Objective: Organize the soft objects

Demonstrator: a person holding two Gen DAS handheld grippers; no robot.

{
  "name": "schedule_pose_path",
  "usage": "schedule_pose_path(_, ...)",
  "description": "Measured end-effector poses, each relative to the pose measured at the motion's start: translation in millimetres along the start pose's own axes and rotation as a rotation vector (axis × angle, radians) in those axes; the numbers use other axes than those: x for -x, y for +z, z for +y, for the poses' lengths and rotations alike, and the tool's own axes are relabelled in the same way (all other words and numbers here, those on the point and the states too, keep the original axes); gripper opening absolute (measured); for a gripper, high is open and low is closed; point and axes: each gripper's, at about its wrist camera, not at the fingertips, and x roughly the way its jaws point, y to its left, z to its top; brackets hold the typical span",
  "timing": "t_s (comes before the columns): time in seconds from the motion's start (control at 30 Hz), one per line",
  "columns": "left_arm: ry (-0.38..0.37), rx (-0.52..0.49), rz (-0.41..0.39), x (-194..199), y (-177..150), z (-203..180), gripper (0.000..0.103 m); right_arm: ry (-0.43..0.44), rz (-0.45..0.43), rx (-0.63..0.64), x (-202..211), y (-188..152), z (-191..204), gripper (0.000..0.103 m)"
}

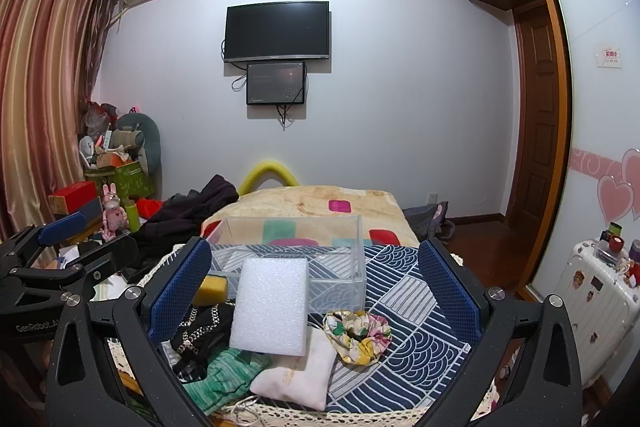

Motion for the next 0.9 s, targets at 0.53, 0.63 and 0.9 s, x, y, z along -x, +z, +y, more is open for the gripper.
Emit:
schedule_pose_path(0.53,0.000,0.002,0.000,0.3,0.4,0.6,0.103,0.000,-0.003,0.002,1.3,1.9,1.8,0.103)
schedule_pose_path(0.63,-0.001,0.002,0.000,0.4,0.6,0.8,0.103,0.000,-0.002,0.002,1.4,1.7,1.7,0.103)
schedule_pose_path(0.9,-0.001,0.004,0.000,0.5,0.6,0.7,0.103,0.002,-0.001,0.003,1.0,1.8,2.6,0.103)
